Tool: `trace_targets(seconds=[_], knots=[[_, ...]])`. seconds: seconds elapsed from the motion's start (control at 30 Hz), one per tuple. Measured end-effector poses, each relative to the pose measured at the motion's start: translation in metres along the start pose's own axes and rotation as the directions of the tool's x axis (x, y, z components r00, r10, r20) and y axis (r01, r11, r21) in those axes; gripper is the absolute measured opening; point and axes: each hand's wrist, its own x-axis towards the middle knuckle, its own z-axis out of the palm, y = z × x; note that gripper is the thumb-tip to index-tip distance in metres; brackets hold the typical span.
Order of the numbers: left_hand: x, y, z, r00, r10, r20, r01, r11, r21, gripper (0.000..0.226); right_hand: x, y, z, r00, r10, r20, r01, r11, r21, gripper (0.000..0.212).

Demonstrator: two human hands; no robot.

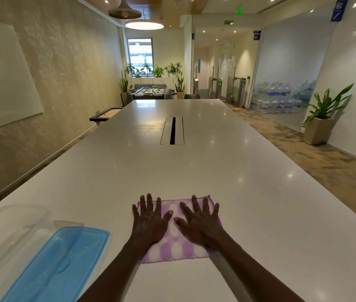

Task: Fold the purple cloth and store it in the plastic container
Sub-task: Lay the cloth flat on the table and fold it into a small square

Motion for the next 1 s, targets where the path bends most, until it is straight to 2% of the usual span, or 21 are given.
trace_targets(seconds=[0.2, 0.3, 0.37, 0.43, 0.5, 0.6, 0.7, 0.8, 0.87, 0.93, 1.0], knots=[[-0.046, 0.031, -0.001, 0.996, 0.038, -0.081, -0.034, 0.998, 0.049, 0.062, -0.040, -0.013, 0.015, 0.995, -0.044, -0.094, 0.041, 0.999, -0.035, 0.058], [-0.075, 0.033, 0.006, 0.984, 0.075, -0.164, -0.064, 0.996, 0.069, 0.078, -0.059, -0.012, 0.026, 0.989, 0.008, -0.145, -0.012, 1.000, -0.026, 0.058], [-0.081, 0.028, 0.016, 0.985, 0.075, -0.152, -0.064, 0.995, 0.078, 0.081, -0.066, -0.010, 0.030, 0.986, 0.029, -0.162, -0.036, 0.999, -0.037, 0.059], [-0.078, 0.022, 0.024, 0.990, 0.041, -0.135, -0.030, 0.996, 0.081, 0.070, -0.069, -0.010, 0.029, 0.986, 0.031, -0.163, -0.038, 0.999, -0.036, 0.060], [-0.074, 0.022, 0.026, 0.991, 0.027, -0.129, -0.016, 0.996, 0.088, 0.068, -0.069, -0.011, 0.026, 0.987, 0.049, -0.152, -0.051, 0.999, -0.007, 0.061], [-0.075, 0.025, 0.026, 0.992, 0.003, -0.125, 0.004, 0.999, 0.054, 0.071, -0.077, -0.010, 0.023, 0.973, 0.192, -0.132, -0.185, 0.981, 0.063, 0.065], [-0.075, 0.027, 0.029, 0.992, -0.038, -0.122, 0.035, 0.999, -0.020, 0.079, -0.095, -0.003, 0.015, 0.918, 0.370, -0.143, -0.367, 0.929, 0.048, 0.070], [-0.075, 0.032, 0.034, 0.988, -0.069, -0.136, 0.063, 0.997, -0.052, 0.085, -0.111, 0.004, 0.004, 0.880, 0.435, -0.191, -0.433, 0.900, 0.052, 0.066], [-0.075, 0.038, 0.037, 0.989, -0.079, -0.125, 0.073, 0.996, -0.052, 0.088, -0.119, 0.011, -0.003, 0.879, 0.445, -0.173, -0.429, 0.895, 0.124, 0.053], [-0.077, 0.045, 0.037, 0.987, -0.078, -0.137, 0.072, 0.996, -0.049, 0.089, -0.123, 0.019, -0.011, 0.891, 0.436, -0.127, -0.391, 0.879, 0.274, 0.036], [-0.083, 0.053, 0.035, 0.984, -0.058, -0.169, 0.049, 0.997, -0.059, 0.086, -0.125, 0.028, -0.018, 0.881, 0.464, -0.094, -0.381, 0.813, 0.440, 0.028]])
